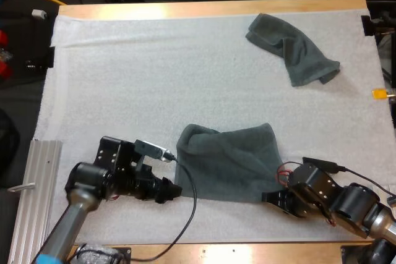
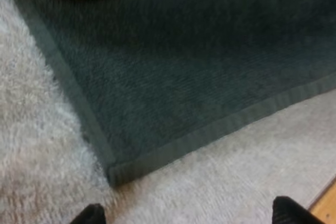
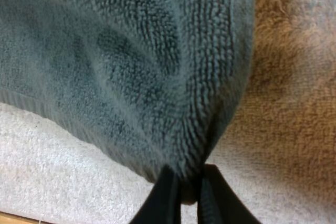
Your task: Pick towel from pile, fold and stack
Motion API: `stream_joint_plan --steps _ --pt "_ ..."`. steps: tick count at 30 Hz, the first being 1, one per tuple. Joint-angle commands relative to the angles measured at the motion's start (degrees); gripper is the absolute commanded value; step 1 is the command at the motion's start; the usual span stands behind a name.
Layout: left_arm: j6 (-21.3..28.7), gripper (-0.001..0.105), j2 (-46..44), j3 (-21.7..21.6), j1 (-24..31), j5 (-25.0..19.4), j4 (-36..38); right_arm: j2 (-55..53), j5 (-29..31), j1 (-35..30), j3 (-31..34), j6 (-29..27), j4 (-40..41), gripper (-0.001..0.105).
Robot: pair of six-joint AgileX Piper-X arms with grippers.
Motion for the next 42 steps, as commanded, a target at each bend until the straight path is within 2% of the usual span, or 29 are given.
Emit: stream_joint_plan --steps 1,6,20,24,29,33,37,40,42 --pt "-0.5 0.062 1.0 0.0 -0.3 -0.1 -1.3 -0.3 0.7 0.1 -0.2 -0.4 0.5 0.0" --pt "-0.5 0.062 7.3 0.0 -0.3 0.2 -4.7 -0.3 0.7 0.1 -0.2 -0.3 0.5 0.0" --pt "-0.5 0.062 17.7 0.0 -0.3 0.6 -9.5 -0.3 0.7 0.1 -0.2 -0.3 0.5 0.0" --pt "-0.5 0.062 20.3 0.0 -0.3 3.0 -10.0 -0.3 0.7 0.1 -0.2 -0.3 0.5 0.0" --pt "-0.5 0.062 23.2 0.0 -0.3 3.5 -10.2 -0.3 0.7 0.1 -0.2 -0.3 0.5 0.0" --pt "-0.5 0.061 24.8 0.0 -0.3 8.9 -10.2 -0.3 0.7 0.1 -0.2 -0.3 0.5 0.0" --pt "-0.5 0.061 25.0 0.0 -0.3 10.0 -10.2 -0.3 0.7 0.1 -0.2 -0.3 0.5 0.0" --pt "-0.5 0.057 25.0 0.0 -0.3 10.0 -10.2 -0.3 0.7 0.1 -0.2 -0.3 0.5 0.0" --pt "-0.5 0.048 25.0 0.0 -0.3 9.9 -10.2 -0.3 0.7 0.1 -0.2 -0.3 0.5 0.0"
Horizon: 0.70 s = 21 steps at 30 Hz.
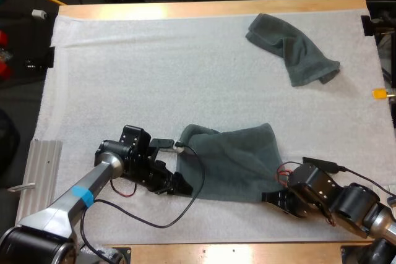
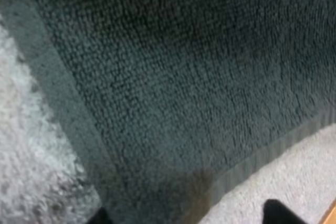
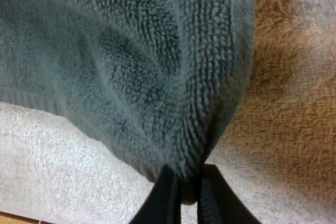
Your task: Pick towel from pile, fold and stack
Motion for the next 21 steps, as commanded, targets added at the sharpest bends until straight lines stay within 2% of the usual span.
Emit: stream_joint_plan --steps 1,3,11,13,15,16,21 --pt "-0.1 0.045 0.5 0.2 -0.5 0.5 -0.2 -0.3 0.7 0.1 -0.2 -0.3 0.5 0.0" --pt "-0.1 0.038 0.5 0.2 -0.5 0.6 -0.2 -0.3 0.7 0.1 -0.2 -0.3 0.5 0.0" --pt "-2.7 0.036 0.7 0.2 -0.5 -1.2 -0.8 -0.3 0.7 0.1 -0.2 -0.3 0.5 0.0" --pt "-2.7 0.027 0.7 0.2 -0.5 -1.4 -0.8 -0.3 0.7 0.1 -0.2 -0.3 0.5 0.0" --pt "-2.7 0.007 0.7 0.2 -0.5 -1.6 -0.6 -0.3 0.7 0.1 -0.2 -0.3 0.5 0.0" --pt "-2.7 0.001 0.7 0.2 -0.5 -1.6 -0.6 -0.3 0.7 0.1 -0.2 -0.3 0.5 0.0" --pt "-1.8 0.0 -0.2 0.2 -0.5 -1.6 1.5 -0.3 0.7 0.1 -0.2 -1.9 -1.6 0.0"
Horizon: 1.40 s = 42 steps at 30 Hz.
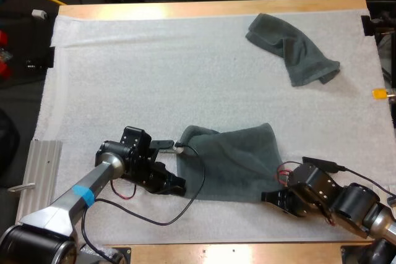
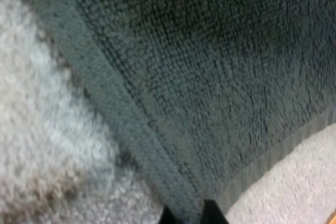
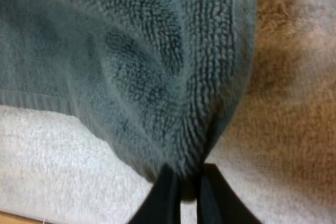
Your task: Pick towel from pile, fold and stack
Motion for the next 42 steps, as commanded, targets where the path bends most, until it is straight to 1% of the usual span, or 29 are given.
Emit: stream_joint_plan --steps 1,2,3,7,9,10,12,13,15,17,20,21,28,31,34,35,36,39,42 --pt "0.8 0.0 -0.9 0.2 -0.4 -0.6 1.3 -0.3 0.7 0.1 -0.2 -2.0 -0.9 0.0" --pt "1.9 0.0 -2.4 0.2 -0.4 -0.6 2.2 -0.3 0.7 0.1 -0.5 -4.5 -1.4 0.0" --pt "3.0 0.0 -4.5 0.2 -0.4 -0.6 3.4 -0.3 0.9 0.1 -1.0 -5.7 -1.5 0.0" --pt "3.7 0.0 -12.9 0.0 -0.4 -0.6 6.0 -0.3 3.3 0.1 -4.5 -5.9 -1.4 0.0" --pt "3.7 0.0 -18.5 -1.0 -0.4 -0.6 8.0 -0.3 6.6 0.1 -7.9 -7.8 -1.3 0.0" --pt "3.6 0.0 -20.3 -1.5 -0.4 -0.6 8.6 -0.3 7.2 0.1 -9.0 -8.5 -1.1 0.0" --pt "2.0 0.0 -26.1 -3.8 -0.4 -0.6 10.0 -0.2 9.9 0.1 -12.6 -10.7 1.4 0.0" --pt "1.1 0.0 -27.6 -4.4 -0.4 -0.6 10.1 -0.2 11.2 0.1 -13.6 -11.4 2.9 0.0" --pt "-1.0 0.0 -31.6 -7.3 -0.4 -0.6 10.2 -0.2 14.3 0.1 -17.1 -13.5 7.2 0.0" --pt "-2.3 0.0 -33.8 -10.2 -0.4 -0.6 10.2 -0.2 14.9 0.1 -19.7 -15.1 9.8 0.0" --pt "-3.5 0.0 -35.9 -14.8 -0.4 -0.6 11.1 -0.2 15.0 0.1 -23.0 -15.8 12.8 0.0" --pt "-3.8 0.0 -36.2 -16.3 -0.4 -0.6 12.1 -0.2 15.0 0.1 -24.5 -15.8 13.8 0.0" --pt "-3.8 0.0 -36.5 -21.8 -0.5 -0.6 20.3 -0.3 13.9 0.1 -32.3 -15.8 20.9 0.0" --pt "-3.9 0.0 -38.3 -23.6 -2.2 -0.6 22.8 -0.5 12.5 1.9 -34.7 -15.8 24.2 0.0" --pt "-4.2 0.0 -41.0 -23.9 -6.0 -1.1 25.3 -1.2 11.1 5.1 -35.2 -14.5 26.5 0.0" --pt "-4.4 0.0 -41.9 -23.9 -7.4 -2.4 26.3 -1.4 11.0 6.8 -35.2 -13.3 27.5 0.0" --pt "-4.4 0.0 -43.0 -23.9 -9.0 -4.7 27.5 -1.8 11.0 8.6 -35.2 -11.9 28.4 0.0" --pt "-4.4 0.0 -45.3 -23.9 -11.9 -9.3 31.3 -2.6 11.3 12.8 -35.2 -9.0 30.0 0.0" --pt "-4.3 0.0 -46.5 -23.9 -12.3 -10.3 32.5 -3.1 12.3 15.8 -35.2 -6.7 31.5 0.0"
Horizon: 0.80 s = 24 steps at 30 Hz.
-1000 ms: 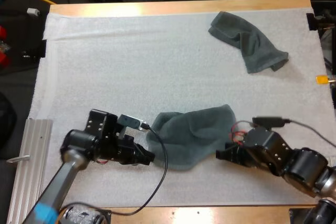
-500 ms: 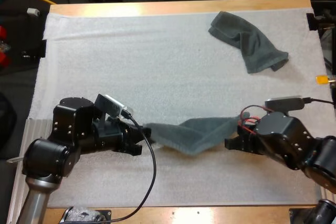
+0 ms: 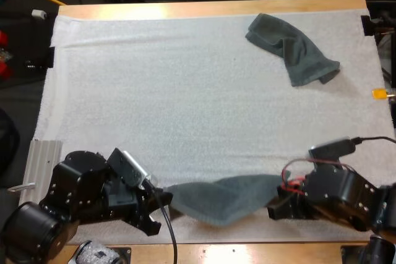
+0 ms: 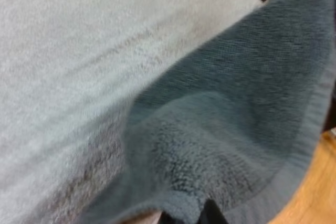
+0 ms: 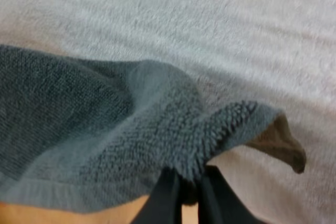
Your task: Pick towel from pile, fold and stack
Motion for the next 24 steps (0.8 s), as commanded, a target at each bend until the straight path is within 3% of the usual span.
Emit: stream_joint_plan --steps 1,4,6,10,13,15,21,24 --pt "-0.3 0.0 -0.1 -0.5 -0.2 -1.6 0.0 -0.4 0.9 0.5 -0.5 0.8 0.9 0.0" --pt "0.7 0.0 0.5 0.6 -0.2 -7.4 -1.7 0.8 3.4 0.6 0.4 0.7 0.9 0.0" --pt "1.2 0.0 2.3 3.4 -0.2 -7.6 -5.3 2.4 6.0 0.0 2.3 -0.2 -0.2 0.0" --pt "1.6 0.0 7.1 7.9 -0.2 -7.3 -11.4 6.4 3.8 -4.8 7.4 -0.9 -7.0 0.0" --pt "2.1 0.0 12.0 9.8 -0.2 -7.3 -16.9 10.1 0.9 -11.7 10.7 -0.9 -13.9 0.0" --pt "2.1 0.0 16.7 9.9 0.0 -7.3 -22.0 12.6 -4.0 -17.0 11.8 -1.9 -18.7 0.0" --pt "2.1 0.0 26.8 9.9 3.5 -7.1 -31.4 19.8 -16.7 -29.2 11.9 -2.3 -25.2 0.0" --pt "1.4 0.0 30.4 9.9 6.5 -5.2 -34.9 22.6 -20.0 -33.2 11.9 -2.1 -28.0 0.0"
